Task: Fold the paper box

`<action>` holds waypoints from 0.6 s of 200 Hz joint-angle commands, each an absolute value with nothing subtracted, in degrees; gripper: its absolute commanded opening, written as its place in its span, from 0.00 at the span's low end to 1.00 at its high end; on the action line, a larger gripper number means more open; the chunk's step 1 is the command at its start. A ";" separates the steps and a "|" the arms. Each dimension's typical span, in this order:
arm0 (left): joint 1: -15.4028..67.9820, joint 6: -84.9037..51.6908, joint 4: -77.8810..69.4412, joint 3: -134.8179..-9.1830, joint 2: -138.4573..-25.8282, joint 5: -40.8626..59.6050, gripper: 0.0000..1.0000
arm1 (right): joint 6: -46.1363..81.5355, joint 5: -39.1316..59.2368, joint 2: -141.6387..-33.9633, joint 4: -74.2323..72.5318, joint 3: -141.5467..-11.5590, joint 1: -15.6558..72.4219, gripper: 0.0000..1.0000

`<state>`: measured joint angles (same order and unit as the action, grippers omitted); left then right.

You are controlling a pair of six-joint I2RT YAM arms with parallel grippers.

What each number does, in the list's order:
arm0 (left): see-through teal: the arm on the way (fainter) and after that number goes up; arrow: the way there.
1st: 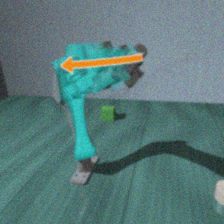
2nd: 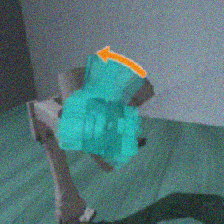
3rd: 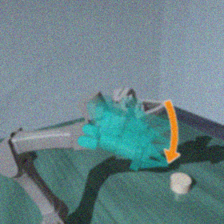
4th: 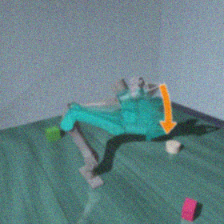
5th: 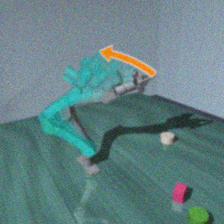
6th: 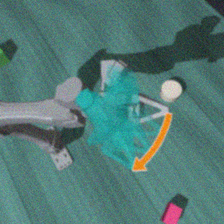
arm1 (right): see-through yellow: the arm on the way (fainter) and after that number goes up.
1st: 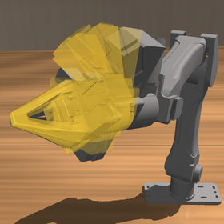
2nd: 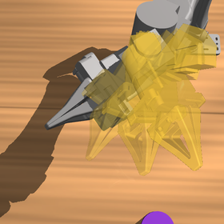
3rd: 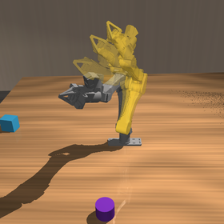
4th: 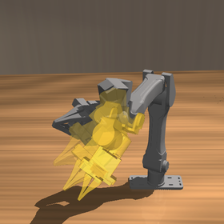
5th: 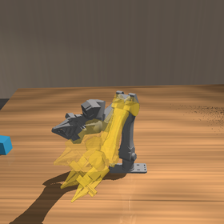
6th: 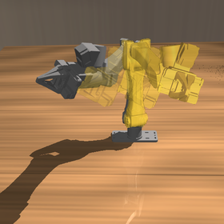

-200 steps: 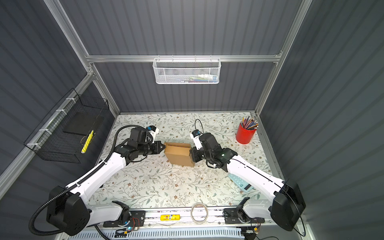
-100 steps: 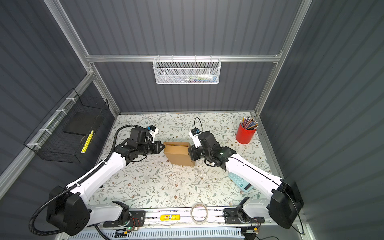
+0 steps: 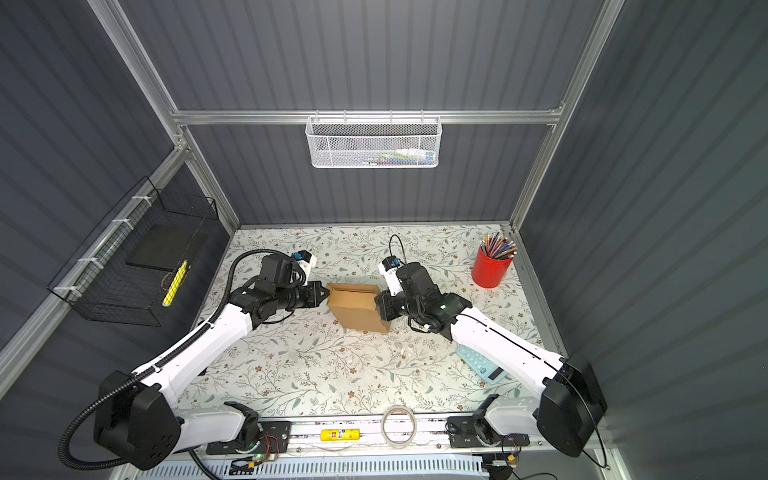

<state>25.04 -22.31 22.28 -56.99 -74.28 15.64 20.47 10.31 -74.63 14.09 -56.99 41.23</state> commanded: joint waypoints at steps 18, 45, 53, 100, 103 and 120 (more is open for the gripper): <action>25.84 -22.77 26.10 -58.34 -75.32 17.53 0.00 | 20.39 11.72 -75.68 12.00 -57.36 41.48 0.08; 25.84 -22.85 25.99 -58.32 -75.50 17.84 0.00 | 20.72 12.17 -75.67 12.00 -57.48 41.51 0.08; 25.84 -22.85 25.93 -58.28 -75.50 17.91 0.00 | 20.83 12.29 -75.68 11.85 -57.48 41.48 0.08; 25.84 -22.68 26.32 -59.09 -75.67 18.13 0.00 | 21.26 13.16 -75.85 11.44 -57.72 41.48 0.08; 25.84 -22.68 26.36 -59.21 -75.67 18.11 0.00 | 21.30 13.18 -75.85 11.45 -57.74 41.48 0.08; 25.82 -22.59 26.44 -59.33 -75.59 18.11 0.00 | 21.34 13.42 -75.94 11.50 -57.74 41.48 0.08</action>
